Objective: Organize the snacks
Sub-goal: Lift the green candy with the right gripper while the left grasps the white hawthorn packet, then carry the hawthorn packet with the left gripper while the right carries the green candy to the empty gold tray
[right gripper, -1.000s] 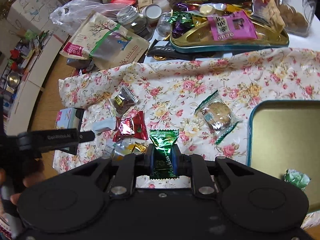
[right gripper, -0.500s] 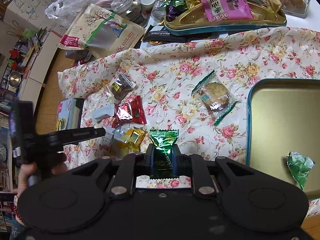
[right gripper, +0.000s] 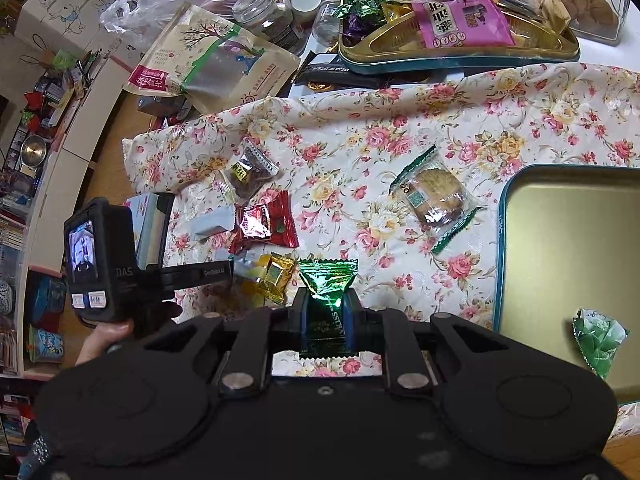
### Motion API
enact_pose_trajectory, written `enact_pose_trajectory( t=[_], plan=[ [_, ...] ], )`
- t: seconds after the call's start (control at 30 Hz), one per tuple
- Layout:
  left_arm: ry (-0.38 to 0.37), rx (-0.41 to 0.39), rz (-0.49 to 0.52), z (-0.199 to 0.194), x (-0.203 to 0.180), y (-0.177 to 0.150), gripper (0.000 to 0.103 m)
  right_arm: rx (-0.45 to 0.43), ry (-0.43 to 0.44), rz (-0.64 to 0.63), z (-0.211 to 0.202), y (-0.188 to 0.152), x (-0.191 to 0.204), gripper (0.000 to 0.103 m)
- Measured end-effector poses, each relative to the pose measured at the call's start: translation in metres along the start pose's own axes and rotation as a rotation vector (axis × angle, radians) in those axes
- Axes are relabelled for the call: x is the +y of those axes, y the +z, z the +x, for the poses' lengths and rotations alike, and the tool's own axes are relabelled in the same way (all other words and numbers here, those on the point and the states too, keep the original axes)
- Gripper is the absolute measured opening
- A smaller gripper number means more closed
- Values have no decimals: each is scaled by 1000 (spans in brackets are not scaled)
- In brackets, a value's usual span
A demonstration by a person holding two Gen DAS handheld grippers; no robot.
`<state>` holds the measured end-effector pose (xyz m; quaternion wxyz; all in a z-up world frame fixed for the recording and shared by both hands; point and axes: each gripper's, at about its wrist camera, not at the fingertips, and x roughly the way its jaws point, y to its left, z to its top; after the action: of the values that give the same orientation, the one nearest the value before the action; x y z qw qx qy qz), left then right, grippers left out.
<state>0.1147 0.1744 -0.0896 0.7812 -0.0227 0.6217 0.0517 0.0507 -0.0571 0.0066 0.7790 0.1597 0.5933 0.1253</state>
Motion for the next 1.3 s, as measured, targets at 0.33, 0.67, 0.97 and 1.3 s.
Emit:
enact_pose_trajectory(
  t=[0.33,0.67,0.97,1.3],
  plan=[
    [-31,-80,-92,-60,3,6,25,-78,-28,46,-21,11,-15,19],
    [-193,-191,-7,-130,-56,5,25,-230,-119,140,-59,26,-52,19],
    [-275,-197,168,-152,-137,-19,25,-314,-236,263,-88,33,-108,19],
    [-249,-138,309,-144,-216,-52,26,-326,-394,342,-95,24,-159,19]
  ],
)
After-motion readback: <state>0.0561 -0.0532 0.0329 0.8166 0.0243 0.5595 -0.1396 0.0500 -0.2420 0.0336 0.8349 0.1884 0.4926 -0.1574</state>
